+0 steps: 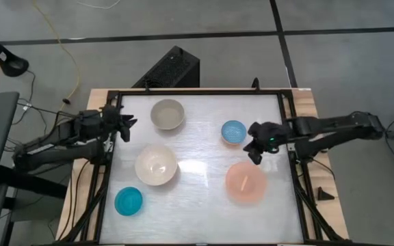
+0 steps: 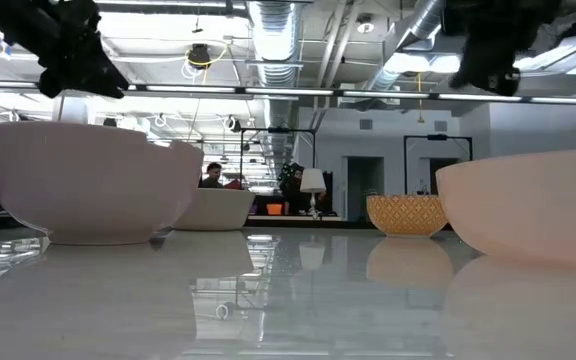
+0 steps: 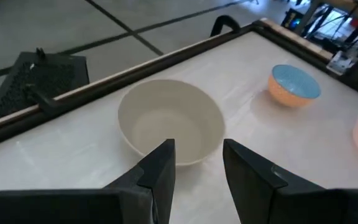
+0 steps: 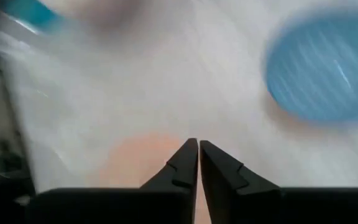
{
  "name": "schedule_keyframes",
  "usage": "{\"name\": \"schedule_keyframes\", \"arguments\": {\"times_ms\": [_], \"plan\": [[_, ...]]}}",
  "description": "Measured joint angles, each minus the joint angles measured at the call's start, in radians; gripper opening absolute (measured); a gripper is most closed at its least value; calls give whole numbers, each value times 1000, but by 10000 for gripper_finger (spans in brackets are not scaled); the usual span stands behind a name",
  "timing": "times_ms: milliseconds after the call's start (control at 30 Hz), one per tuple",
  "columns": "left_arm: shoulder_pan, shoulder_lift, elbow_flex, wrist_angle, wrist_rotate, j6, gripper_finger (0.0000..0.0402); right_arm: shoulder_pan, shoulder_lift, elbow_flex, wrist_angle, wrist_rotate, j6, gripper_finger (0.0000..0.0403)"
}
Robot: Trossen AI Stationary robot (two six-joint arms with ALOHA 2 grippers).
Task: Nest bowls inside each other
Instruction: Stack the pink bowl on top of the white bowl
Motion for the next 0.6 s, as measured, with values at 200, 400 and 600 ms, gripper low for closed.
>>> {"name": "schedule_keyframes", "arguments": {"times_ms": [200, 400, 600], "plan": [[134, 69, 0, -23, 124, 26, 123, 8, 144, 85, -232, 0, 43, 96], [175, 160, 0, -53, 300, 43, 146, 8, 234, 87, -299, -38, 58, 180], [175, 218, 0, -54, 315, 23, 181, 4, 288, 50, -295, -72, 44, 261]]}}
